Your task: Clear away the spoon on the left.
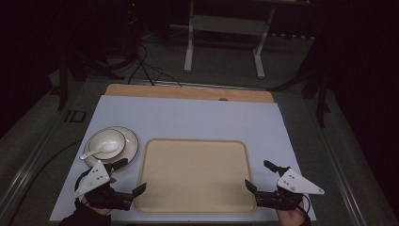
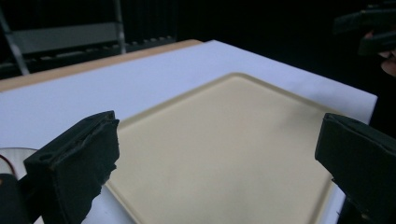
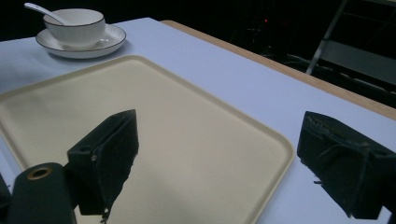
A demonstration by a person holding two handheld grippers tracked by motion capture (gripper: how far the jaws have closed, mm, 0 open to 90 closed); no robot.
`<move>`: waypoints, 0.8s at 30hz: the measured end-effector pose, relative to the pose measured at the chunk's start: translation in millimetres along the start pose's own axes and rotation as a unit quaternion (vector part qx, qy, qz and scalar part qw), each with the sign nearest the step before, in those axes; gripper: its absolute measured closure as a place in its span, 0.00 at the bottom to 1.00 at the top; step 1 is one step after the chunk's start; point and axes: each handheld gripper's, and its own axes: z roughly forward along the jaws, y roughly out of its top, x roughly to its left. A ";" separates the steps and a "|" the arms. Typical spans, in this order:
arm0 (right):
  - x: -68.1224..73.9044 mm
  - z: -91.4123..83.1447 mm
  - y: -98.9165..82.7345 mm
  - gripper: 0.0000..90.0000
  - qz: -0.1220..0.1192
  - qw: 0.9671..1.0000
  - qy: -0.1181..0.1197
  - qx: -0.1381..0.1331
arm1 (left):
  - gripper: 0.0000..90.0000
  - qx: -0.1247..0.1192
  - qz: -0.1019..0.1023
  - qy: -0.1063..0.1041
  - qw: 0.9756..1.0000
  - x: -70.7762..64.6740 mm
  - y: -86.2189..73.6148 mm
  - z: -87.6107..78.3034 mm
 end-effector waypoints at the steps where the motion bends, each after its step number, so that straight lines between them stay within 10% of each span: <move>1: 0.3 -0.1 0.0 0.14 -0.002 1.000 0.001 0.000 | 0.00 0.000 0.000 0.000 1.000 0.0 0.0 0.0; 24: 8.6 -1.6 2.3 0.14 -0.012 1.000 0.011 -0.008 | 0.00 0.070 0.031 -0.091 0.993 -21.7 34.3 12.1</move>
